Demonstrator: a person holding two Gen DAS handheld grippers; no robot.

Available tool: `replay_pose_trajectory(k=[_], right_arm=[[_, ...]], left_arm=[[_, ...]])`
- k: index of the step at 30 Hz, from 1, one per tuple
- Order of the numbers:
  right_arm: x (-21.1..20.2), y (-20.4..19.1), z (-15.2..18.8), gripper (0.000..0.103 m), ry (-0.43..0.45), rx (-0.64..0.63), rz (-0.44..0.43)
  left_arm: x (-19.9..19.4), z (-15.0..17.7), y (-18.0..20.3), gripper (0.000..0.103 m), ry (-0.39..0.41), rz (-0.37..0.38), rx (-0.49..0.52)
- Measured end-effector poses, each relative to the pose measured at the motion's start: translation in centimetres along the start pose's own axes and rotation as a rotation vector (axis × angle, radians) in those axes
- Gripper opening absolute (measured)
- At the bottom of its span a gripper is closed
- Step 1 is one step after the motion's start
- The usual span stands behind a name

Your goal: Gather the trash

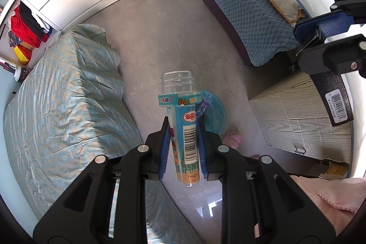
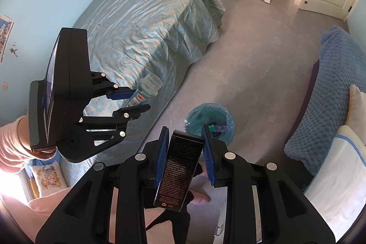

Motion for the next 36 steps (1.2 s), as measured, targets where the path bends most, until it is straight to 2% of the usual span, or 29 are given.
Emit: replay_pose_trajectory(k=[3, 4, 5, 8, 13, 21, 24, 28, 36], right_arm=[[0.6, -0.1, -0.4, 0.036, -0.012, 0.003, -0.019], [0.8, 0.0, -0.6, 0.058, -0.015, 0.001, -0.013], [0.7, 0.1, -0.8, 0.075, -0.005, -0.003, 0.005], [0.8, 1.0, -1.0, 0.073, -0.004, 0.006, 0.012], [0.3, 2.8, -0.6, 0.073, -0.011, 0.036, 0.036], [-0.6, 3.8, 0.5, 0.074, -0.009, 0.061, 0.025], [-1.1, 3.7, 1.0, 0.077, -0.003, 0.056, 0.018], [-2.2, 4.0, 2.1, 0.084, 0.019, 0.069, 0.028], [-5.9, 5.8, 5.6, 0.085, 0.115, 0.181, 0.075]], left_arm=[[0.7, 0.2, -0.2, 0.023, -0.023, 0.022, -0.013], [1.1, 0.3, -0.3, 0.037, -0.04, 0.027, -0.017], [1.4, 0.4, -0.4, 0.05, -0.051, 0.028, -0.018], [2.3, 1.0, -0.5, 0.068, -0.069, 0.0, 0.018], [3.2, 1.8, -0.9, 0.079, -0.101, -0.008, 0.029], [3.1, 1.8, -0.9, 0.079, -0.101, -0.004, 0.026], [2.6, 1.5, -0.2, 0.081, -0.091, -0.004, 0.04], [1.7, 0.8, 1.0, 0.081, -0.067, 0.0, 0.073], [-1.0, -1.5, 5.0, 0.085, 0.0, 0.014, 0.197]])
Point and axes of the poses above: each gripper's, at about its wrist camera, not at the fingertips, and x roughly the way its jaws point, y to its right, z to its underside, the point moved 9 cm from there along x, roughly the way its jaws point, and after that the axes turned 8 degrees about -z, right-handed, at the moved point
